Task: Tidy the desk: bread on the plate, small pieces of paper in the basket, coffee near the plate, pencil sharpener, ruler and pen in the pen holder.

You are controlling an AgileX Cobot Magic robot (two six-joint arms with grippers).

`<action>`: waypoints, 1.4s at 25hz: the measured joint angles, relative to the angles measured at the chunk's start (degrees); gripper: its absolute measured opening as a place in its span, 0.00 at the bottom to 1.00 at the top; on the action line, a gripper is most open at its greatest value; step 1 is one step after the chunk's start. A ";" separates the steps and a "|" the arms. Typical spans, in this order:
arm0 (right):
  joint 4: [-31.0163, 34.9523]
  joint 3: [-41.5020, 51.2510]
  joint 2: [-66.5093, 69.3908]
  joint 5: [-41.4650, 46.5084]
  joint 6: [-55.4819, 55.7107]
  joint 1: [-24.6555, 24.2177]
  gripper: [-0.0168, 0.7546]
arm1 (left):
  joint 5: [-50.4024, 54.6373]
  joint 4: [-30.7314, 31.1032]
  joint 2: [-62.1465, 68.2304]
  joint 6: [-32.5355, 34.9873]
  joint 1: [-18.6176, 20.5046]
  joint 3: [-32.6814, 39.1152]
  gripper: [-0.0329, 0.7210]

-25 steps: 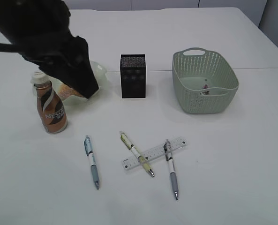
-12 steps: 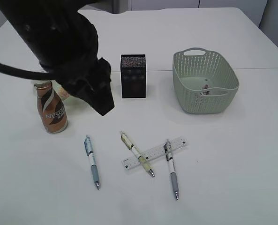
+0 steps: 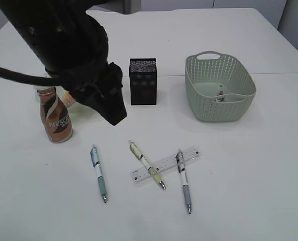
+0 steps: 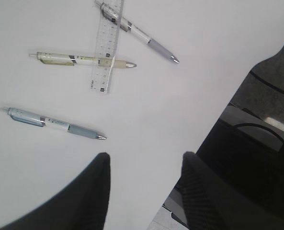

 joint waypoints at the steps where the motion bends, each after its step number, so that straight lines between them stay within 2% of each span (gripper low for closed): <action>1: 0.00 1.03 -1.72 0.00 0.40 0.00 0.62 | 0.00 0.00 0.00 0.00 0.00 0.00 0.51; 6: -1.95 5.87 -8.31 -0.15 1.22 0.00 0.62 | 0.00 -0.04 0.03 0.04 0.00 0.00 0.51; 10: -11.56 6.92 -11.18 -2.31 6.34 0.00 0.62 | 0.00 -0.35 0.25 0.04 -0.39 0.00 0.51; 13: -18.01 7.15 -11.67 -2.44 11.53 0.00 0.62 | -0.10 -0.35 1.55 0.04 -2.79 -0.12 0.51; 17: -17.62 6.76 -11.66 -2.44 13.06 0.00 0.62 | -0.10 0.73 5.63 0.04 -7.29 -0.12 0.51; 21: -17.09 3.83 -11.66 -0.23 13.33 0.00 0.62 | -0.30 2.56 9.71 0.13 -10.07 -0.12 0.53; 29: -18.31 -0.29 -12.00 7.22 13.45 0.00 0.62 | -3.04 8.17 15.37 0.13 -10.34 -2.85 0.60; 35: -17.36 -0.69 -12.00 7.97 13.45 0.00 0.62 | -3.28 11.58 22.75 -1.17 -9.35 -12.33 0.60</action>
